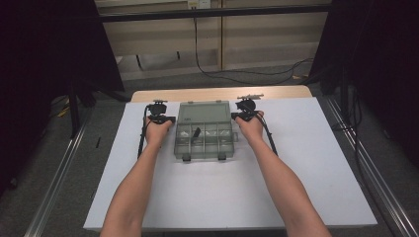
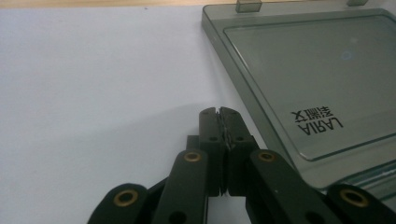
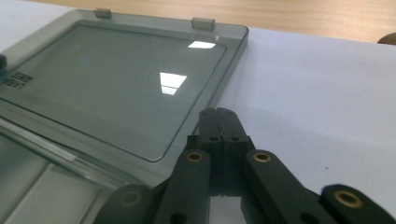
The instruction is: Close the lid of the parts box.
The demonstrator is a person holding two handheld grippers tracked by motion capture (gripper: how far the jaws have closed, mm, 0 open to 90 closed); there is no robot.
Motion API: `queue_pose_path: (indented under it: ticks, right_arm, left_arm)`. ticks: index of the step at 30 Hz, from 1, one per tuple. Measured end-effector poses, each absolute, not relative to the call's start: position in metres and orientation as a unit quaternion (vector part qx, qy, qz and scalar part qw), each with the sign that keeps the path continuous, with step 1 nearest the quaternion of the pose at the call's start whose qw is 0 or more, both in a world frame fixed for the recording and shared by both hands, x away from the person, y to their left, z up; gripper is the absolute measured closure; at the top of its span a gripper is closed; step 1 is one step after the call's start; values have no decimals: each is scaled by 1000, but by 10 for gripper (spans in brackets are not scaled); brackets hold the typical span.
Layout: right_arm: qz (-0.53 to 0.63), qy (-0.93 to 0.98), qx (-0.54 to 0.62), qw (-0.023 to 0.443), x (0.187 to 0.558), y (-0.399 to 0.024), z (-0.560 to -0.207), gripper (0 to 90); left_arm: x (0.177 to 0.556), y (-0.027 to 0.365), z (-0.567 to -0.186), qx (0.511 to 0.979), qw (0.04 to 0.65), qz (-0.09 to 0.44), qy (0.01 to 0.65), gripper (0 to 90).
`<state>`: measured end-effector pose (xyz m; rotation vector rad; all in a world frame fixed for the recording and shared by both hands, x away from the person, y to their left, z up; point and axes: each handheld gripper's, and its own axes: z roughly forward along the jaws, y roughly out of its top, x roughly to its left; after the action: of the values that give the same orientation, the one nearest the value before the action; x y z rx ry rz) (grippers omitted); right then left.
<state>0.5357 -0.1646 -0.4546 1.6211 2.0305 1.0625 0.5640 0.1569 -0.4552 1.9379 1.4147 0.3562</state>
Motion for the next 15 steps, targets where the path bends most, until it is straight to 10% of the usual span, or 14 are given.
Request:
queue_pose_path:
  ticks: [15]
  right_arm:
    - [377,704,582,153,548,-164,-466,900]
  left_arm:
    - [571,152,-457,738,356,127,559,900]
